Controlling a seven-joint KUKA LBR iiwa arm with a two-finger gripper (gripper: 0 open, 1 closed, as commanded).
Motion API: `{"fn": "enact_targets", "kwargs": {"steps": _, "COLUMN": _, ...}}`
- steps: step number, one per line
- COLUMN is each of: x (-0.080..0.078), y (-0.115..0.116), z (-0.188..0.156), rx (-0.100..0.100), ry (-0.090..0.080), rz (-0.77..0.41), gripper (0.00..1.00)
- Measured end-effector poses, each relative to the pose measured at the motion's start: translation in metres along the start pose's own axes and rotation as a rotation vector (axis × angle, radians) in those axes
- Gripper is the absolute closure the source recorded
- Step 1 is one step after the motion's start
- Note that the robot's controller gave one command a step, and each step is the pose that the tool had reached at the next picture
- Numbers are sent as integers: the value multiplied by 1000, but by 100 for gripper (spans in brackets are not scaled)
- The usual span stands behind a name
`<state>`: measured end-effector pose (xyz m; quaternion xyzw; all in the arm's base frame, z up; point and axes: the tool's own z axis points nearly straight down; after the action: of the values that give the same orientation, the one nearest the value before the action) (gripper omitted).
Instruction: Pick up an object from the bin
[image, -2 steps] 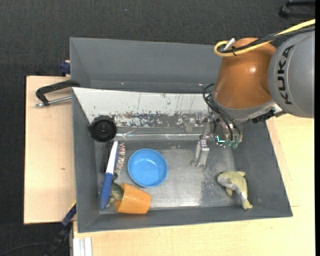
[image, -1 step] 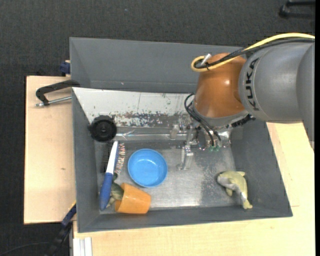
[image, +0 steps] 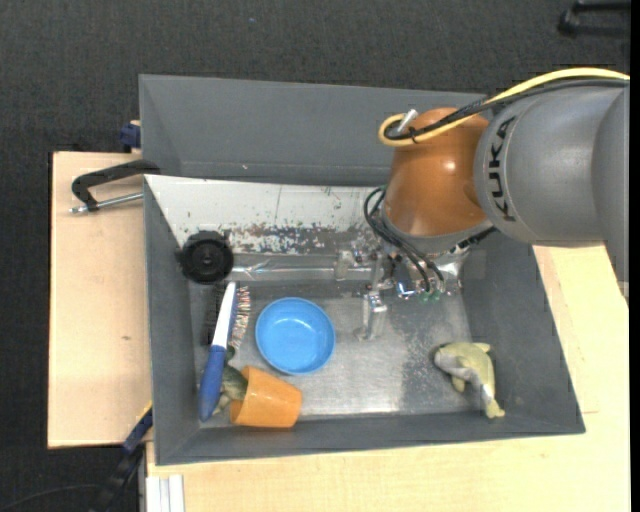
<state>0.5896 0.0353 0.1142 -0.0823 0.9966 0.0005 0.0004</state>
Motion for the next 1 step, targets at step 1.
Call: {"fn": "enact_targets", "kwargs": {"steps": 1, "x": 13, "y": 2, "z": -7, "rx": 1, "ry": -1, "rz": -161, "gripper": 0}}
